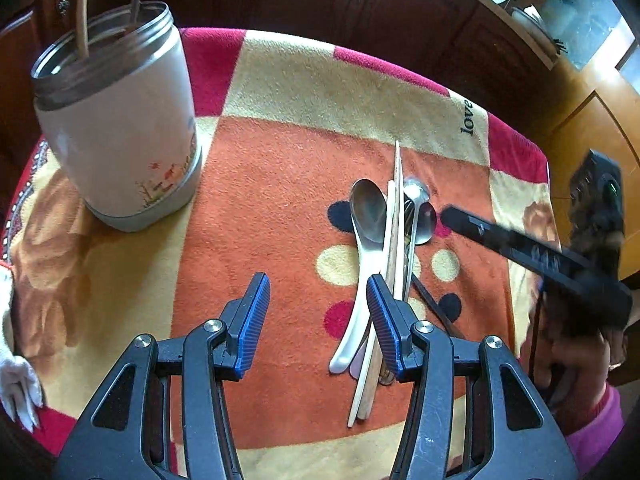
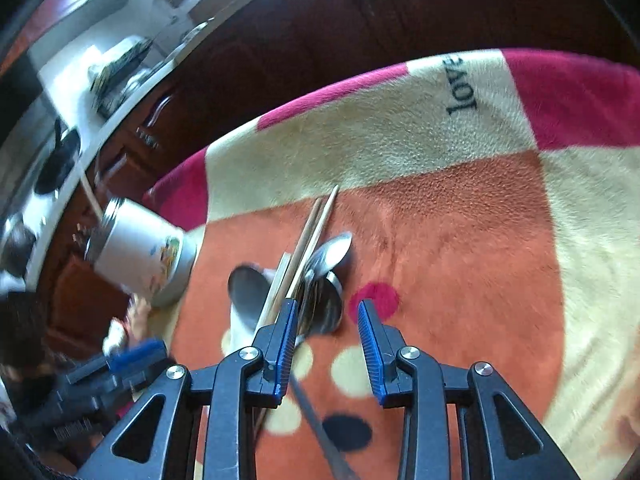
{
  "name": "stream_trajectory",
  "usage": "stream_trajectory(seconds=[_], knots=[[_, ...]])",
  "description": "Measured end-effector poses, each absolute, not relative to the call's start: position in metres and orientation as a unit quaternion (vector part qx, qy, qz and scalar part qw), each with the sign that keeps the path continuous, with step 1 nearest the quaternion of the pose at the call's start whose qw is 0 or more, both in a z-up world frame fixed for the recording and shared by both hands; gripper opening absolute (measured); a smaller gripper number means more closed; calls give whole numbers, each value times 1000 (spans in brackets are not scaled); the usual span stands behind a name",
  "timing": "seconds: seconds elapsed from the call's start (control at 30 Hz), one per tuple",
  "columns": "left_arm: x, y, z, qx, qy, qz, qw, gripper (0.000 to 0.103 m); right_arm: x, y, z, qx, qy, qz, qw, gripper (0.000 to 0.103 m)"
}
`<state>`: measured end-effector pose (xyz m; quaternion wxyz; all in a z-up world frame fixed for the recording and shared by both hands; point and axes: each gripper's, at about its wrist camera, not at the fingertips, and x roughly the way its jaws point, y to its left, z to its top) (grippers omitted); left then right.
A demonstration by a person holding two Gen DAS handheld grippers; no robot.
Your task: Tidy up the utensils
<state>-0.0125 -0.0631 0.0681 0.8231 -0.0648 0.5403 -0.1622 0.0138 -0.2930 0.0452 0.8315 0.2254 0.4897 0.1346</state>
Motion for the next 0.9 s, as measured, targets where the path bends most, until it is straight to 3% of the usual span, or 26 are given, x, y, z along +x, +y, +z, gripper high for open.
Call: stream_trajectory(seconds=[0.3, 0.43, 0.57, 0.67, 0.73, 0.83, 0.9], knots=[[24, -73, 61, -83, 539, -171, 821, 50, 53, -305, 22, 307, 500, 155, 795, 31], [42, -85, 55, -80, 541, -182, 817, 50, 58, -307, 16, 330, 498, 170, 783, 18], [55, -92, 49, -73, 544, -191, 814, 47, 58, -308, 12, 343, 487, 182, 782, 14], [62, -94, 46, -73, 550, -197, 808, 34, 57, -309, 11, 356, 478, 185, 781, 13], [66, -97, 43, -71, 552, -203, 805, 19, 57, -310, 11, 356, 475, 186, 783, 12], [67, -107, 42, -61, 554, -226, 799, 9, 54, -313, 13, 358, 471, 188, 784, 12], [65, -113, 44, -45, 547, -230, 803, 8, 51, -316, 14, 362, 468, 189, 784, 11]])
